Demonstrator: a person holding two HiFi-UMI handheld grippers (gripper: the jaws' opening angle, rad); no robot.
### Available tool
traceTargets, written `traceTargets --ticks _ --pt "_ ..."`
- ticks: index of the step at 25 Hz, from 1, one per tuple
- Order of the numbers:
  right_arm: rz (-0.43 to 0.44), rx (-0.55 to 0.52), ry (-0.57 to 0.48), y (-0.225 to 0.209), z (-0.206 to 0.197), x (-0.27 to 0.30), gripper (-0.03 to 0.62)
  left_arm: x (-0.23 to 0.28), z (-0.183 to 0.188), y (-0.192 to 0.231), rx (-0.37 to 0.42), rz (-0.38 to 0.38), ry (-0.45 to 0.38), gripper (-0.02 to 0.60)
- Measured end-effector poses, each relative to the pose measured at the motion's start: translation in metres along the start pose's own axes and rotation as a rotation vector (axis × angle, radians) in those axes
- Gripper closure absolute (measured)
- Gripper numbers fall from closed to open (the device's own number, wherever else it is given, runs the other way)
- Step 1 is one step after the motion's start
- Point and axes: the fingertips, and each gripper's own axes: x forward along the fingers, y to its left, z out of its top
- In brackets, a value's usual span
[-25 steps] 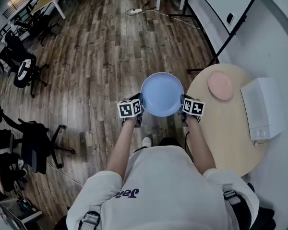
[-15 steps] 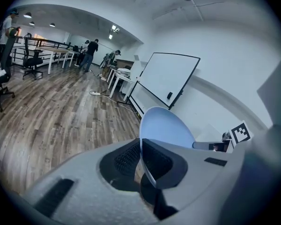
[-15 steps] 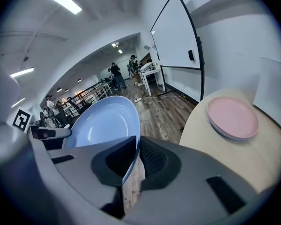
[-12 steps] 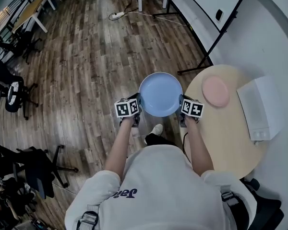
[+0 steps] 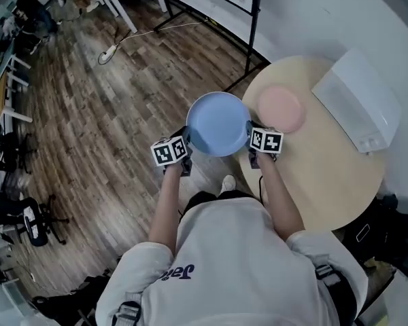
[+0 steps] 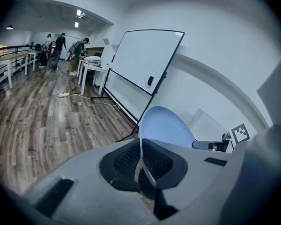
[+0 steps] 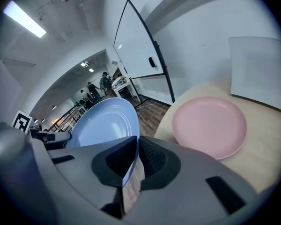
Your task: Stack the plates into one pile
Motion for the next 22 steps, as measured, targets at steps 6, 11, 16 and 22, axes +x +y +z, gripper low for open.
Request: traceTargets --ticks 6,11,16,22 --pt "-0.137 0.148 -0.067 -0.084 0.013 -0.033 0.563 0.077 0.011 -0.073 0.071 -0.148 0.104 0.555" --pt "-0.254 0.278 -0.124 -0.149 0.019 -0.057 0.563 0.140 0.020 -0.135 0.171 -0.252 0.192 0.555" --pt "-0.363 0.395 -0.186 -0.210 0.028 -0.067 0.568 0.205 0.023 -0.187 0.261 -0.354 0.275 0.555" --pt "-0.485 0.508 -0.173 -0.250 0.019 -0.076 0.568 0.265 0.013 -0.223 0.330 -0.429 0.404 0.555"
